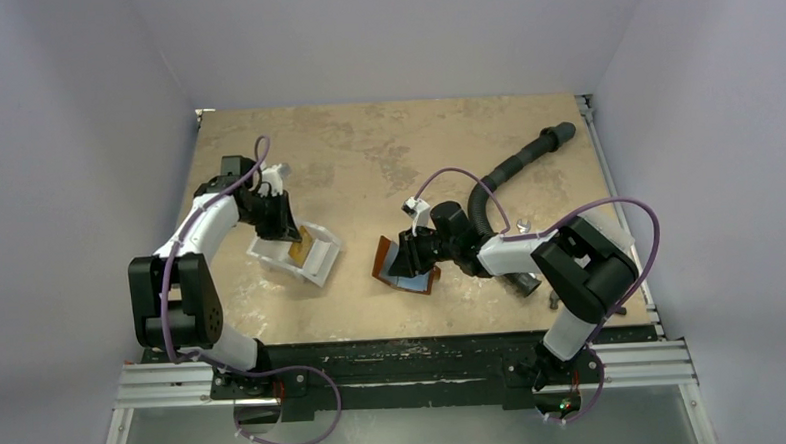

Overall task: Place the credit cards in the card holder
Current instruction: Pick up the credit card from the storage box, then insert the credit card into the card holder.

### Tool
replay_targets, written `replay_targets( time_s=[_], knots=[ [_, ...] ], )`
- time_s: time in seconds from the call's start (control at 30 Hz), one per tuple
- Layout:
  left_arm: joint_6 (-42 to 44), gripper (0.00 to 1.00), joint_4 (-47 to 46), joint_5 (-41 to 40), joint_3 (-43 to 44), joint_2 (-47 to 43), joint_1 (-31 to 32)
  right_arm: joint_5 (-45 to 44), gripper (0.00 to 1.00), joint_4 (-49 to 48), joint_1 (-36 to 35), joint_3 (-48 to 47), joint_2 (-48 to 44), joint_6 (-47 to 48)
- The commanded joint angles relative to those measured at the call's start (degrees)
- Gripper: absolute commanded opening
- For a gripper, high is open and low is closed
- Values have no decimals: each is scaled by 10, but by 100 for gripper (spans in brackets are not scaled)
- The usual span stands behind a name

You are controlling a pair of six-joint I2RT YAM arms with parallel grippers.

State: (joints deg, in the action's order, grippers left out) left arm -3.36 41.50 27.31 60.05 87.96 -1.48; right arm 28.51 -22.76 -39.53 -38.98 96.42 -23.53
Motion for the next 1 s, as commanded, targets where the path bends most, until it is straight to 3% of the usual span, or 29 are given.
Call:
replay_targets(
  time_s=[0.0, 0.33, 0.47, 0.57, 0.67, 0.73, 0.87, 0.97],
  knots=[
    [8, 0, 21, -32, 36, -26, 1, 13, 34, -18, -1, -16, 8, 2],
    [-25, 0, 58, -77, 137, -66, 1, 3, 34, -10, -1, -21, 6, 4],
    [-64, 0, 41, -37, 182, -108, 2, -17, 34, 30, -1, -30, -26, 5],
    [-134, 0, -47, 50, 154, -148, 11, -24, 36, 65, -1, -31, -67, -5],
    [-220, 0, -160, 97, 98, -184, 63, -29, 42, 102, 0, -31, -106, -12],
    [-264, 0, -232, 104, 62, -201, 104, -16, 47, 116, 4, -23, -130, -33],
    [-377, 0, -423, 98, -40, -225, 190, 71, 51, 49, 39, 27, -174, -111],
    [-395, 0, -488, 41, -90, -224, 280, 51, 54, 60, 42, 54, -206, -112]
  ],
)
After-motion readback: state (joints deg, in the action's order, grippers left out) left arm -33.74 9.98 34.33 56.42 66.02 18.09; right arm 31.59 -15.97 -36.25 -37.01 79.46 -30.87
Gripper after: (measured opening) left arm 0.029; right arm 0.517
